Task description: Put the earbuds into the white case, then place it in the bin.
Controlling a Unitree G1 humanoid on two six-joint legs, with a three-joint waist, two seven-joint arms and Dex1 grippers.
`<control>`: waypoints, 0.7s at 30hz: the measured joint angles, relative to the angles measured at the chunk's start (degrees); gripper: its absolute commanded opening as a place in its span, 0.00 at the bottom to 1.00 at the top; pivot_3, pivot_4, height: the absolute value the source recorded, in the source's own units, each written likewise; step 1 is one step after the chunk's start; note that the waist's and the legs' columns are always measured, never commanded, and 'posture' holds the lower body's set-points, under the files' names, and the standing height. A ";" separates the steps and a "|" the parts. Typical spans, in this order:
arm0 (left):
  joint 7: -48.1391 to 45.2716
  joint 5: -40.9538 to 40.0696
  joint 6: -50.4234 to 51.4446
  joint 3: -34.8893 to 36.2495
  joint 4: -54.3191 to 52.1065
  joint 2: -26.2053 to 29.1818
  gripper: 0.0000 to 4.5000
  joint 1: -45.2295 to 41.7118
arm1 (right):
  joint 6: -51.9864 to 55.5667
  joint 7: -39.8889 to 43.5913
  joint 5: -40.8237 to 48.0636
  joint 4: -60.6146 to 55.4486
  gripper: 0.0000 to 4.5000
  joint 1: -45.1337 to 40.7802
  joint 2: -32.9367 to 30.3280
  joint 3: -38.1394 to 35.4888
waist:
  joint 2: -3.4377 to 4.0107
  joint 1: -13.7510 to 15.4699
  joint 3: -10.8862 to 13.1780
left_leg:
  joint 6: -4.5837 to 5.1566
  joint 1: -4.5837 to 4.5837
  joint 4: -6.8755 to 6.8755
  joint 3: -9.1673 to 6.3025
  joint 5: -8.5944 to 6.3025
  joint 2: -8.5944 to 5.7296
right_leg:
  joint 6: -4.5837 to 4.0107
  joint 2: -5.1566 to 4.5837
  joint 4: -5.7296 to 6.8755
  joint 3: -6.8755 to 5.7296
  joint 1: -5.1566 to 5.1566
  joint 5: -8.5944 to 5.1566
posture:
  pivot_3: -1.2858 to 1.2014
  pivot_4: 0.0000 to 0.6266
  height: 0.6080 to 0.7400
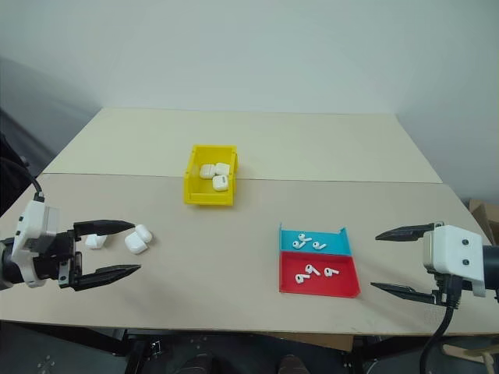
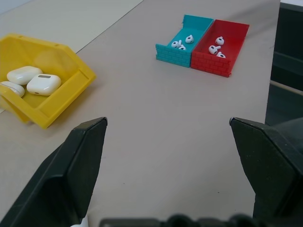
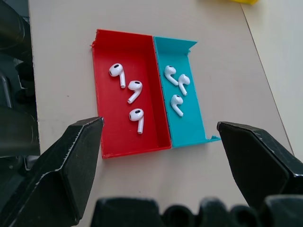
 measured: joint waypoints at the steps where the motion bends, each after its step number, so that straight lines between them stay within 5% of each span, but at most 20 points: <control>1: -0.07 0.00 -0.05 0.00 0.08 0.00 1.00 -0.05 | -0.04 -0.04 -0.21 0.01 0.99 -0.03 0.00 0.00 | 0.00 0.01 0.00 | 0.00 0.00 0.00 0.00 0.00 0.00 | 0.00 0.00 0.00 0.00 0.00 0.00 | 0.52 0.24 1.00; 21: 4.84 2.77 1.36 -0.17 -1.69 0.55 1.00 -0.69 | -0.21 -1.75 -1.71 2.03 0.99 -2.67 -1.28 1.45 | 0.00 -0.02 0.00 | 0.00 0.00 0.00 0.00 0.00 0.00 | 0.00 0.00 0.00 0.00 0.01 0.01 | 0.52 0.24 1.00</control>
